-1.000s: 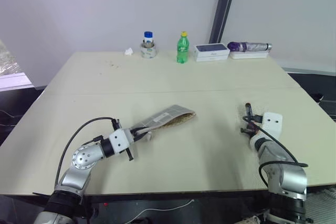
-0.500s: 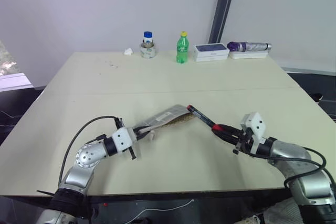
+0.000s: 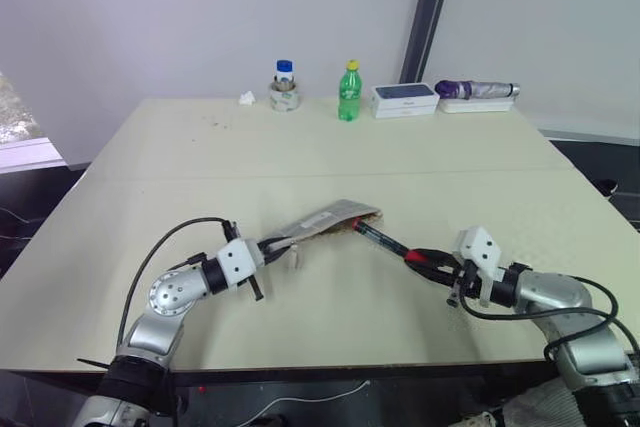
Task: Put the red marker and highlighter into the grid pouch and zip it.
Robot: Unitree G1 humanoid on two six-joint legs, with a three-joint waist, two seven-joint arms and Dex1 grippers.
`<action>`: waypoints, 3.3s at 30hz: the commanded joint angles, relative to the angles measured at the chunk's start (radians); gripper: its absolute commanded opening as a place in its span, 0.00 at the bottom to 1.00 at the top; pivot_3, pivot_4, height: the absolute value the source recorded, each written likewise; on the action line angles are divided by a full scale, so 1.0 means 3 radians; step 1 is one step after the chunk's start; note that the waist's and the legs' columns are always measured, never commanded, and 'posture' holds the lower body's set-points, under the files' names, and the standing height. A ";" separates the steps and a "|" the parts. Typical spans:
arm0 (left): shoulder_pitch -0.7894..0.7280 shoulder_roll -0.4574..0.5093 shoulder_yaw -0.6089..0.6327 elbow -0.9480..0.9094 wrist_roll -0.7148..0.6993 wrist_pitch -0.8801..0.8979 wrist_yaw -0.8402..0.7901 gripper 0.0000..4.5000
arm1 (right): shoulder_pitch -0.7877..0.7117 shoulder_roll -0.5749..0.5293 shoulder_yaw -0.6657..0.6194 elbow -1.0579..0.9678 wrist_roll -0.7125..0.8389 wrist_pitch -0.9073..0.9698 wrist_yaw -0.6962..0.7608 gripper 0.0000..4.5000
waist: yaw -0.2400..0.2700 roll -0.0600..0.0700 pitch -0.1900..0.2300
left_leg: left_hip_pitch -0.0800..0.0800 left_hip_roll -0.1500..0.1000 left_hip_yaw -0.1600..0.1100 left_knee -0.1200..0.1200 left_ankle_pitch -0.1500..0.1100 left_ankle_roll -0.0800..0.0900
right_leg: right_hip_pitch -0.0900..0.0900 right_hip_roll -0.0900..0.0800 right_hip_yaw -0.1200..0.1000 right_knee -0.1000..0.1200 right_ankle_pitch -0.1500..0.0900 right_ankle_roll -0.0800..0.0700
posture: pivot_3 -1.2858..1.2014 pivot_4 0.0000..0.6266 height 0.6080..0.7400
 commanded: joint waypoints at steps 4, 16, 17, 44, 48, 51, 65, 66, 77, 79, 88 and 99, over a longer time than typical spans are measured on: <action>-0.0027 -0.0002 -0.0098 -0.0193 0.0051 -0.0101 -0.0056 0.00 | -0.0336 -0.0048 0.0167 0.0197 -0.0279 -0.0365 -0.0004 0.06 | -0.0002 0.0000 0.0000 | 0.0000 -0.0001 0.0000 0.0001 0.0001 -0.0002 | 0.0000 0.0000 0.0000 0.0000 0.0000 0.0000 | 0.52 0.24 1.00; -0.0152 0.0184 -0.0291 -0.0311 0.0356 -0.0452 -0.0111 0.00 | -0.1059 -0.0247 0.0938 0.0580 -0.1082 -0.1484 0.0348 0.06 | -0.0003 -0.0001 0.0001 | -0.0001 -0.0003 0.0000 0.0003 0.0002 -0.0004 | 0.0000 0.0001 -0.0001 0.0000 0.0000 0.0000 | 0.52 0.24 1.00; -0.0157 0.0202 -0.0293 -0.0307 0.0365 -0.0470 -0.0117 0.00 | -0.1119 -0.0256 0.0979 0.0647 -0.1149 -0.1572 0.0340 0.06 | -0.0004 -0.0001 0.0001 | -0.0001 -0.0003 0.0000 0.0003 0.0002 -0.0004 | 0.0000 0.0001 -0.0001 0.0000 0.0000 0.0000 | 0.52 0.24 1.00; -0.0262 0.0179 -0.0205 0.0014 0.0660 -0.0570 0.0411 0.00 | 0.0240 -0.0255 0.0266 -0.0722 0.0714 0.0186 0.0174 0.94 | 0.0071 -0.0002 0.0000 | 0.0005 0.0006 -0.0003 0.0016 -0.0004 0.0005 | 0.0015 0.0003 -0.0003 0.0002 0.0002 0.0000 | 0.52 0.24 1.00; -0.0359 0.0193 -0.0303 0.0148 0.1107 -0.0689 0.0648 0.00 | 0.0399 0.0168 0.0618 -0.0884 0.0567 0.0503 -0.0237 0.94 | 0.0067 -0.0001 0.0001 | 0.0003 -0.0001 -0.0001 0.0018 -0.0004 0.0006 | 0.0011 0.0003 -0.0002 0.0004 0.0002 0.0000 | 0.52 0.24 1.00; -0.0410 0.0197 -0.0306 0.0225 0.1346 -0.0773 0.0890 0.00 | 0.0360 0.0475 0.0704 -0.0927 0.0631 0.0706 -0.0489 0.94 | 0.0069 -0.0001 0.0001 | 0.0002 -0.0001 -0.0002 0.0017 -0.0004 0.0005 | 0.0008 0.0004 -0.0001 0.0005 0.0002 0.0000 | 0.52 0.24 1.00; -0.0429 0.0112 -0.0285 0.0025 0.1243 -0.0582 0.1008 0.00 | -0.0497 0.1145 0.1008 -0.0111 0.0392 0.0790 -0.0590 0.94 | 0.0065 -0.0002 0.0000 | -0.0004 -0.0002 -0.0002 0.0016 -0.0004 0.0005 | -0.0001 0.0004 -0.0001 0.0006 0.0002 0.0000 | 0.52 0.24 1.00; -0.0418 0.0112 -0.0283 -0.0004 0.1246 -0.0559 0.1013 0.00 | -0.0517 0.1179 0.1037 -0.0058 0.0333 0.0726 -0.0598 0.94 | 0.0064 -0.0002 0.0000 | -0.0004 -0.0001 -0.0002 0.0016 -0.0004 0.0005 | -0.0002 0.0004 0.0000 0.0006 0.0002 0.0000 | 0.52 0.24 1.00; -0.0357 0.0143 -0.0311 -0.0166 0.1260 -0.0432 0.0996 0.00 | -0.0768 0.1470 0.1023 0.0346 0.0135 0.0467 -0.0627 0.89 | 0.0064 -0.0002 0.0000 | -0.0004 -0.0001 -0.0001 0.0016 -0.0003 0.0005 | -0.0003 0.0005 0.0000 0.0008 0.0002 0.0000 | 0.52 0.24 1.00; -0.0371 0.0141 -0.0333 -0.0157 0.1276 -0.0455 0.0994 0.00 | -0.0812 0.1519 0.0969 0.0387 0.0180 0.0478 -0.0629 0.73 | 0.0061 -0.0002 0.0000 | -0.0004 -0.0001 -0.0001 0.0015 -0.0003 0.0005 | -0.0004 0.0005 0.0000 0.0008 0.0002 0.0000 | 0.52 0.24 1.00; -0.0382 0.0229 -0.0287 -0.0015 0.1280 -0.0537 0.1043 0.00 | -0.0805 0.1441 0.0961 0.0379 0.0062 0.0430 -0.0551 0.01 | 0.0059 -0.0002 0.0000 | -0.0004 -0.0001 -0.0001 0.0014 -0.0003 0.0005 | -0.0005 0.0005 0.0001 0.0009 0.0002 0.0000 | 0.52 0.24 1.00; -0.0166 0.0856 -0.0068 0.0311 0.0578 -0.0979 0.0640 0.00 | -0.0907 0.0401 0.0766 0.0882 -0.0335 -0.0056 -0.0222 0.01 | 0.0042 -0.0001 0.0001 | -0.0003 0.0001 0.0000 0.0012 -0.0004 0.0005 | -0.0006 0.0006 0.0002 0.0008 0.0002 -0.0001 | 0.52 0.24 1.00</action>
